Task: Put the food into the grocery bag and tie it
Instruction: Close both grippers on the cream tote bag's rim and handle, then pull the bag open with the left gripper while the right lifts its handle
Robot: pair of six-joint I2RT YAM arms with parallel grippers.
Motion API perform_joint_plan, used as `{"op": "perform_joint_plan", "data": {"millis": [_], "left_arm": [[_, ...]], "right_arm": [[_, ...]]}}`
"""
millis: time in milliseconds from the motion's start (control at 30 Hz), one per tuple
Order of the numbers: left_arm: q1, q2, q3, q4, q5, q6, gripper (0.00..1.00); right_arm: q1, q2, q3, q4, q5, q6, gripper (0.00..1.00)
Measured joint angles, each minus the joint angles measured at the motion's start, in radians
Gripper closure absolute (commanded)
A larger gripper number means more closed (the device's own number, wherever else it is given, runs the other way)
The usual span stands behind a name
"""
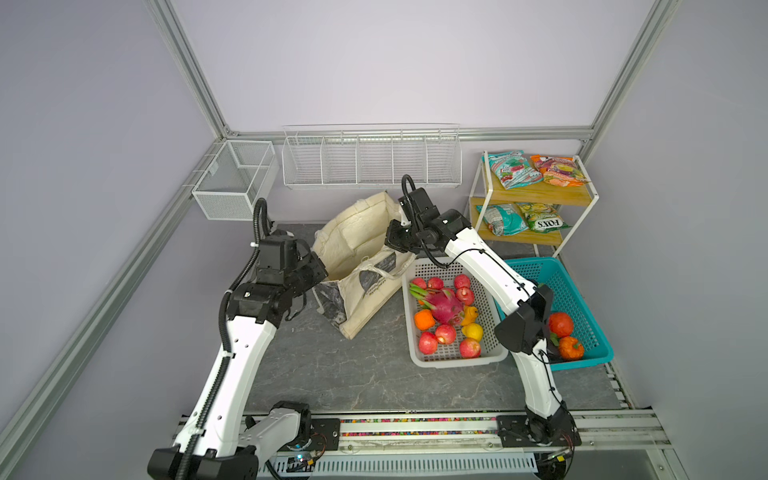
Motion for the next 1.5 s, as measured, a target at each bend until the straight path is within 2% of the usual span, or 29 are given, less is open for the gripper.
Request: {"op": "perform_joint_plan", "data": {"millis": [100,167,300,433,567,733,900,1133,1500], "left_arm": [[0.0,-0.092,-0.024,-0.065,-0.013,0.018,0.37],[0.0,-0.14,-0.023,-0.108,-0.027,0.036,0.2],[0.0,-0.212,0.01,-0.217,-0.103,0.085,0.04],[0.0,-0.214,0.1,-0.273,-0.187,0.161,0.02],[0.0,-0.131,0.185,-0.262,-0.209,0.244,0.01],[0.005,0.086,0.282,-0.222,-0.175,0.332,0.0],[0.053,0.318,0.375,-0.203,-0.112,0.388,0.01],[0.112,0.479,0.448,-0.219,-0.039,0.442,0.0],[0.129,0.667,0.494,-0.238,0.124,0.51,0.23]], "right_arm": [[0.018,0.027,0.035,-0.075,-0.029,-0.06,0.93],[0.023,0.034,0.039,-0.105,-0.047,-0.098,0.93],[0.025,0.035,0.046,-0.152,-0.082,-0.174,0.93],[0.027,0.035,0.048,-0.188,-0.109,-0.238,0.92],[0.027,0.035,0.048,-0.221,-0.124,-0.287,0.91],[0.029,0.035,0.048,-0.266,-0.122,-0.327,0.89],[0.031,0.032,0.045,-0.295,-0.119,-0.353,0.86],[0.03,-0.019,-0.027,-0.298,-0.117,-0.365,0.86],[0.022,-0.068,-0.125,-0.257,-0.119,-0.365,0.86]]}}
